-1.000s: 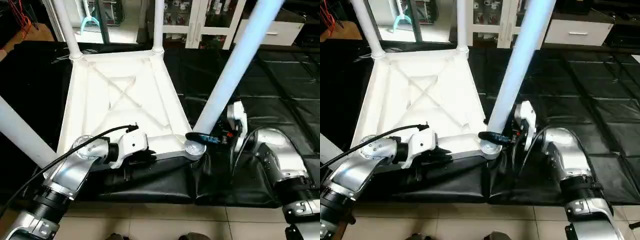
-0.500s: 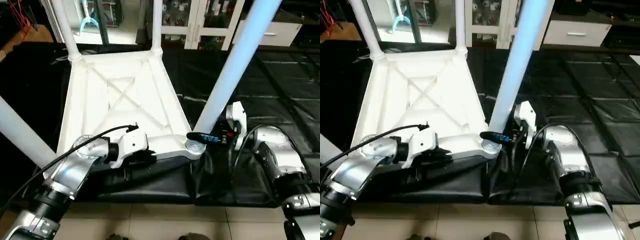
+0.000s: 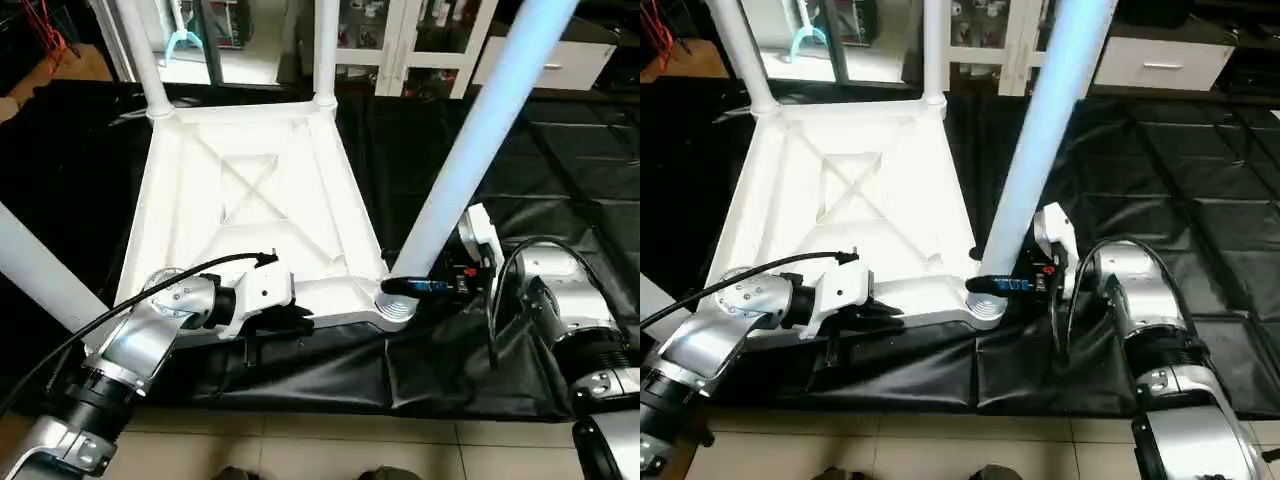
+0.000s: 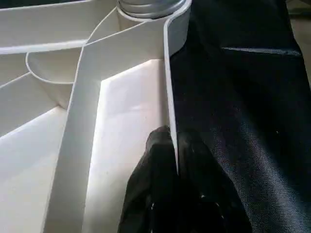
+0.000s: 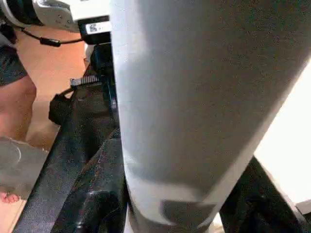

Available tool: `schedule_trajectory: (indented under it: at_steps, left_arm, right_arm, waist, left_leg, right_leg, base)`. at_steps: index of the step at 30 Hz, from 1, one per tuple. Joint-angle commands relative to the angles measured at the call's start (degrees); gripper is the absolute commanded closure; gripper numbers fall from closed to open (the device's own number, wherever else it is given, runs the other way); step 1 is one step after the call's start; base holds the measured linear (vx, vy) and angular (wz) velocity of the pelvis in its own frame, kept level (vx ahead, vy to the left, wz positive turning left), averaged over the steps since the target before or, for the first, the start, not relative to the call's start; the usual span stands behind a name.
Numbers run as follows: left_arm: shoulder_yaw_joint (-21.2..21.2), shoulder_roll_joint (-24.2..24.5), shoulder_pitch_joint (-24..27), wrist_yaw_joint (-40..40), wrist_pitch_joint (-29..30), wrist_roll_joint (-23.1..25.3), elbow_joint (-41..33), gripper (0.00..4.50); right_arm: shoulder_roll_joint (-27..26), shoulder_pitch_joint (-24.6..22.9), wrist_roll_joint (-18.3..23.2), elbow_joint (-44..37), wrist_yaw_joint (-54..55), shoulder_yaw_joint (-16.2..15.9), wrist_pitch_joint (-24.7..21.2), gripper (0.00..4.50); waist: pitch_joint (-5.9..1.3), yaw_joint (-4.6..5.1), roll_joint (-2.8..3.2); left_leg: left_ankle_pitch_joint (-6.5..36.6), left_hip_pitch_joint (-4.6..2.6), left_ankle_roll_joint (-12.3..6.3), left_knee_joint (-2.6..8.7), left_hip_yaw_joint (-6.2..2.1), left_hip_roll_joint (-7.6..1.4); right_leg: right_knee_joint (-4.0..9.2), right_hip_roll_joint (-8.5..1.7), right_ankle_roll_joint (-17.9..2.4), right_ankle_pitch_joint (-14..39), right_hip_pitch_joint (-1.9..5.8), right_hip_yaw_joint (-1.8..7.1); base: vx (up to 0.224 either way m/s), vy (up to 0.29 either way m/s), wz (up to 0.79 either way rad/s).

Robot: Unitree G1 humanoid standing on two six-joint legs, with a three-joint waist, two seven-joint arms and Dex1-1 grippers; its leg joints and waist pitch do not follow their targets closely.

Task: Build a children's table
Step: Insert table leg to table base

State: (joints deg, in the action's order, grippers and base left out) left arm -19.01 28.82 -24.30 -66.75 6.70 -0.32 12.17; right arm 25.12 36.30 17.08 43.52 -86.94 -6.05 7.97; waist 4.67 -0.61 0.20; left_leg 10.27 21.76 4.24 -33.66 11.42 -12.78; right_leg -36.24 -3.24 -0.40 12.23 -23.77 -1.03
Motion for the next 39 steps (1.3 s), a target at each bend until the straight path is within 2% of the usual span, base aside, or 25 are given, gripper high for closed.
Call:
schedule_trajectory:
  at_steps: [1,4,7,9,10,13,14,18,20,22,24,25,27,28,29,31,34,35,39]
  left_arm:
    - [-2.0,0.0,-0.1,-1.8,-0.4,0.2,0.4,4.5]
    - [-2.0,0.0,0.2,-1.6,-0.2,0.2,0.2,4.5]
    - [-1.9,0.0,0.3,-1.4,0.0,0.1,0.2,4.5]
    - [-1.9,0.0,0.3,-1.3,0.0,0.2,0.2,4.5]
    - [-1.8,0.1,0.4,-1.2,0.2,0.2,0.0,4.5]
    - [-1.7,0.2,0.6,-1.1,0.3,0.1,-0.2,4.5]
    - [-1.7,0.2,0.7,-1.1,0.4,0.1,-0.3,4.5]
    - [-1.6,0.0,0.8,-0.7,0.6,0.1,-0.4,4.5]
    - [-1.6,-0.1,0.8,-0.3,0.6,0.2,-0.3,4.5]
    - [-1.6,-0.2,0.8,0.0,0.7,0.3,-0.3,4.5]
    - [-1.5,-0.3,0.8,0.7,1.1,0.6,-0.2,4.5]
    - [-1.3,-0.5,0.8,1.8,1.6,1.1,0.0,4.5]
    - [-1.2,-0.9,0.9,2.5,2.1,1.1,0.1,4.5]
    - [-1.2,-0.9,0.9,2.6,2.2,1.0,0.0,4.5]
    - [-1.1,-1.1,0.9,2.9,2.4,1.0,0.0,4.5]
    - [-1.0,-2.3,1.0,4.3,4.3,1.0,-1.1,4.5]
    - [-1.0,-3.6,0.8,6.5,6.6,1.5,-2.0,4.5]
    - [-1.0,-4.0,0.7,7.3,7.5,1.7,-2.3,4.5]
    - [-1.0,-6.9,-0.1,11.9,13.4,2.8,-5.0,4.5]
  right_arm:
    - [0.9,-3.5,-7.8,5.2,-0.4,-5.3,-0.2,2.64]
    - [-0.1,-3.5,-8.7,8.0,3.2,-5.1,0.7,2.64]
    - [-0.7,-4.4,-9.2,9.1,6.5,-4.6,1.3,2.64]
    - [-0.9,-4.6,-8.8,9.1,6.8,-4.2,1.0,2.64]
    - [-1.3,-5.0,-7.9,8.8,7.5,-3.5,0.2,2.64]
    - [-1.5,-5.9,-7.2,8.0,7.9,-3.0,-0.4,2.64]
    - [-1.6,-6.3,-7.0,7.8,8.1,-2.9,-0.3,2.64]
    - [-2.3,-7.8,-6.3,6.8,9.2,-2.3,-0.2,2.64]
    - [-2.7,-9.2,-6.1,5.6,10.2,-2.1,0.6,2.64]
    - [-3.0,-10.1,-6.0,4.9,11.4,-1.7,1.0,2.64]
    - [-3.6,-10.8,-6.2,4.6,14.3,-0.8,2.3,2.64]
    - [-4.6,-11.7,-6.1,4.4,18.0,0.4,2.9,2.64]
    - [-5.2,-12.4,-6.7,4.1,20.9,0.7,3.1,2.64]
    - [-5.4,-12.5,-6.8,4.0,21.4,0.7,3.1,2.64]
    - [-5.6,-12.8,-7.2,3.8,22.3,0.7,3.1,2.64]
    - [-7.4,-13.3,-8.1,3.2,28.6,1.4,2.9,2.64]
    - [-10.3,-13.3,-8.0,2.7,37.3,3.4,1.6,2.64]
    - [-11.0,-13.3,-8.0,2.6,39.4,3.8,1.1,2.64]
    - [-14.3,-12.0,-8.8,3.3,49.4,5.2,0.0,2.64]
  waist:
    - [-2.45,0.46,0.13]
    - [-1.65,0.75,0.14]
    - [-1.54,0.98,0.03]
    - [-1.51,1.05,0.01]
    - [-1.21,1.17,-0.42]
    - [-1.04,1.21,-0.15]
    - [-1.0,1.23,-0.23]
    - [-0.78,1.52,-0.21]
    - [-0.76,1.62,-0.13]
    - [-0.98,1.95,-0.22]
    - [-0.71,2.15,-0.15]
    - [-0.68,2.37,-0.19]
    - [-0.57,2.59,-0.24]
    - [-0.44,2.79,-0.24]
    - [-0.44,2.79,-0.24]
    - [-0.22,2.9,-0.41]
    - [-0.11,3.42,-0.44]
    - [-0.08,3.98,-0.43]
    - [0.14,4.63,-0.21]
  left_leg:
    - [11.9,-1.21,-4.63,3.55,0.01,-0.72]
    - [18.2,-1.64,-2.26,4.2,-0.16,-0.76]
    - [20.7,-1.82,-0.94,4.47,-0.45,-0.71]
    - [20.8,-1.85,-0.91,4.55,-0.45,-0.68]
    - [21.6,-1.86,-0.85,4.71,-0.44,-0.68]
    - [23.8,-2.13,-0.29,4.88,-0.66,-0.67]
    - [24.6,-2.29,-0.02,4.92,-0.72,-0.68]
    - [27.5,-2.69,0.59,5.21,-0.94,-0.69]
    - [27.6,-2.62,0.74,5.51,-1.1,-0.73]
    - [27.1,-2.68,0.59,5.79,-1.05,-0.8]
    - [28.4,-2.69,0.74,5.86,-1.04,-0.75]
    - [29.0,-2.54,0.89,5.92,-1.2,-0.67]
    - [29.9,-2.63,1.08,5.94,-1.29,-0.65]
    - [31.0,-2.61,1.33,6.03,-1.52,-0.56]
    - [31.0,-2.61,1.33,6.03,-1.52,-0.56]
    - [31.9,-2.83,1.45,6.05,-1.57,-0.54]
    - [32.4,-2.37,1.91,6.34,-2.12,-0.33]
    - [33.0,-2.24,1.88,6.51,-2.64,-0.21]
    - [33.8,-1.98,1.77,6.76,-3.1,-0.06]
  right_leg:
    - [4.76,-2.62,-16.8,3.3,2.32,1.6]
    - [5.77,-2.81,-15.0,13.4,1.85,1.7]
    - [6.25,-2.93,-13.4,18.0,1.7,1.91]
    - [6.34,-2.86,-13.1,18.2,1.63,1.95]
    - [6.61,-2.76,-12.5,19.7,1.33,1.96]
    - [6.91,-2.9,-11.3,23.8,1.07,2.0]
    - [7.12,-2.91,-10.8,24.9,0.92,2.04]
    - [7.54,-2.82,-10.0,27.4,0.49,1.94]
    - [7.56,-2.81,-9.7,26.8,0.57,1.97]
    - [7.53,-2.67,-10.3,23.8,0.69,1.91]
    - [7.74,-2.7,-10.1,24.8,0.39,2.0]
    - [7.79,-2.79,-9.6,26.3,0.48,1.97]
    - [8.06,-2.88,-8.6,28.5,0.22,2.02]
    - [8.38,-2.96,-7.3,31.7,0.04,1.96]
    - [8.38,-2.96,-7.3,31.7,0.04,1.96]
    - [8.81,-2.99,-5.9,34.6,-0.44,2.09]
    - [8.99,-3.16,-4.1,37.9,-0.37,1.99]
    - [9.1,-3.17,-3.4,38.8,-0.44,1.94]
    - [9.32,-3.25,-3.4,38.8,-0.48,1.74]
  base:
    - [0.0,0.0,0.0]
    - [0.0,0.0,0.0]
    - [0.0,0.0,0.0]
    - [0.0,0.0,0.0]
    - [0.0,0.0,0.0]
    - [0.0,0.0,0.0]
    - [0.0,0.0,0.0]
    - [0.0,0.0,0.0]
    - [0.0,0.0,0.0]
    - [0.0,0.0,0.0]
    - [0.0,0.0,0.0]
    - [0.0,0.0,0.0]
    - [0.0,0.0,0.0]
    - [0.0,0.0,0.0]
    - [0.0,0.0,0.0]
    - [0.0,0.0,0.0]
    - [0.0,0.0,0.0]
    - [0.0,0.0,0.0]
    - [0.0,0.0,0.0]
